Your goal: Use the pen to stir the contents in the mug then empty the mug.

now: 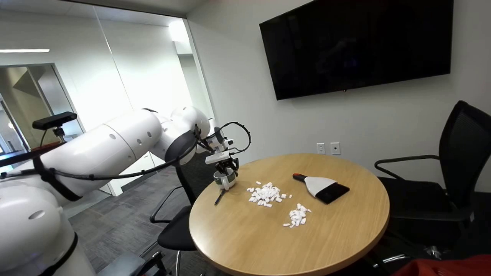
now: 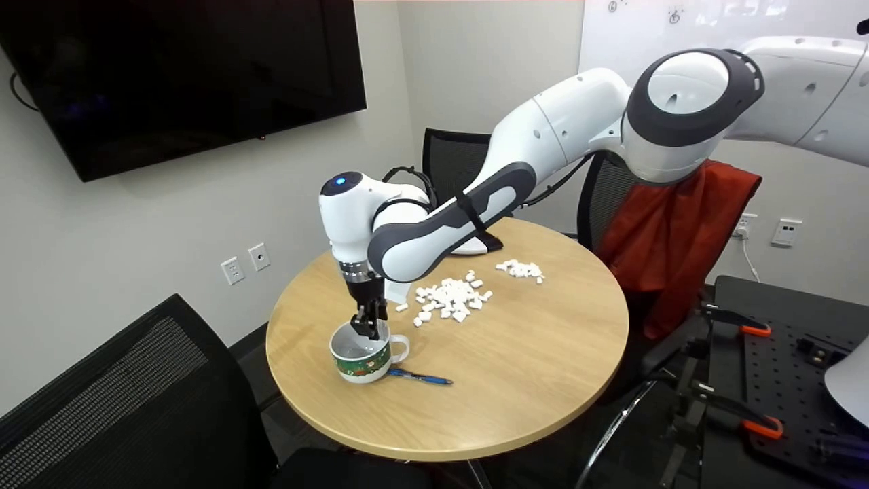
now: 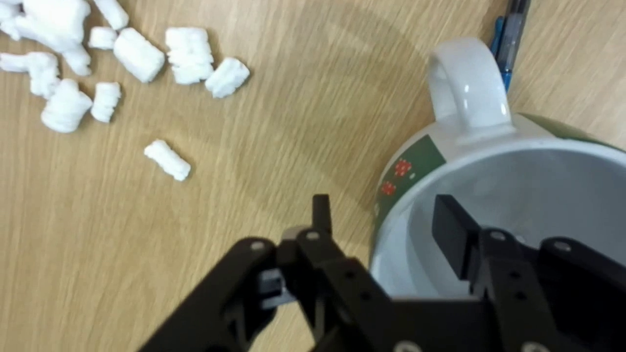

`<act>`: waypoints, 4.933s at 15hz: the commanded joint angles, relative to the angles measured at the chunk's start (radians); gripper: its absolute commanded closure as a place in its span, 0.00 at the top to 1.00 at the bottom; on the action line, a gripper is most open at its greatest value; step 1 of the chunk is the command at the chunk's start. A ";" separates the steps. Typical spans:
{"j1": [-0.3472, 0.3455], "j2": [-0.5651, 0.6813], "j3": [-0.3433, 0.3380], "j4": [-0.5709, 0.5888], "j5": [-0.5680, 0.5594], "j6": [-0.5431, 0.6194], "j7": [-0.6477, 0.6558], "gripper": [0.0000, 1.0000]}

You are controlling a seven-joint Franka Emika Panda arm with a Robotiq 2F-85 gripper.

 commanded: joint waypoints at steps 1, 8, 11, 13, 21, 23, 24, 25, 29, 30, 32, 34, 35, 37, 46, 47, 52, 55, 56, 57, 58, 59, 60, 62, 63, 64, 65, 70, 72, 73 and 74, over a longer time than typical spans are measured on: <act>-0.004 -0.062 0.002 -0.046 -0.008 -0.040 -0.008 0.88; -0.051 -0.225 0.016 -0.205 -0.021 -0.054 -0.013 1.00; -0.095 -0.309 0.031 -0.306 -0.010 -0.061 -0.030 1.00; -0.139 -0.365 0.050 -0.383 -0.003 -0.052 -0.042 1.00; -0.026 -0.698 -0.366 -0.628 0.506 0.104 -0.374 1.00; 0.023 -0.740 -0.455 -0.658 0.554 0.094 -0.423 1.00; 0.053 -0.751 -0.499 -0.670 0.546 0.098 -0.429 1.00; 0.074 -0.691 -0.515 -0.588 0.587 0.081 -0.443 1.00; 0.114 -0.693 -0.563 -0.591 0.608 0.074 -0.445 1.00; 0.117 -0.693 -0.563 -0.590 0.608 0.074 -0.445 1.00; 0.145 -0.679 -0.596 -0.567 0.580 0.034 -0.468 1.00; 0.151 -0.683 -0.627 -0.568 0.562 0.031 -0.523 1.00; 0.152 -0.681 -0.643 -0.566 0.549 0.034 -0.552 1.00; 0.143 -0.685 -0.670 -0.567 0.516 0.051 -0.624 1.00; 0.136 -0.674 -0.713 -0.561 0.470 0.061 -0.693 1.00; 0.153 -0.663 -0.734 -0.549 0.433 0.060 -0.668 1.00; 0.128 -0.609 -0.775 -0.459 0.306 0.038 -0.777 1.00; 0.074 -0.543 -0.759 -0.360 0.304 0.015 -0.947 1.00; 0.062 -0.514 -0.755 -0.318 0.317 -0.009 -1.012 1.00; 0.053 -0.484 -0.753 -0.275 0.328 -0.038 -1.074 1.00; 0.053 -0.450 -0.761 -0.225 0.332 -0.077 -1.120 1.00; 0.052 -0.416 -0.766 -0.176 0.337 -0.121 -1.169 1.00; 0.050 -0.379 -0.769 -0.128 0.339 -0.146 -1.206 1.00; 0.066 -0.308 -0.787 -0.042 0.334 -0.177 -1.202 1.00; 0.061 -0.273 -0.775 0.006 0.358 -0.207 -1.230 1.00; 0.068 -0.246 -0.781 0.036 0.363 -0.213 -1.203 1.00; 0.065 -0.325 -0.786 -0.092 0.349 -0.152 -1.187 1.00; 0.074 -0.252 -0.791 -0.003 0.363 -0.169 -1.188 1.00; 0.073 -0.252 -0.792 0.004 0.364 -0.173 -1.188 1.00; 0.067 -0.242 -0.787 0.023 0.375 -0.179 -1.198 1.00; 0.064 -0.235 -0.787 0.034 0.382 -0.187 -1.203 1.00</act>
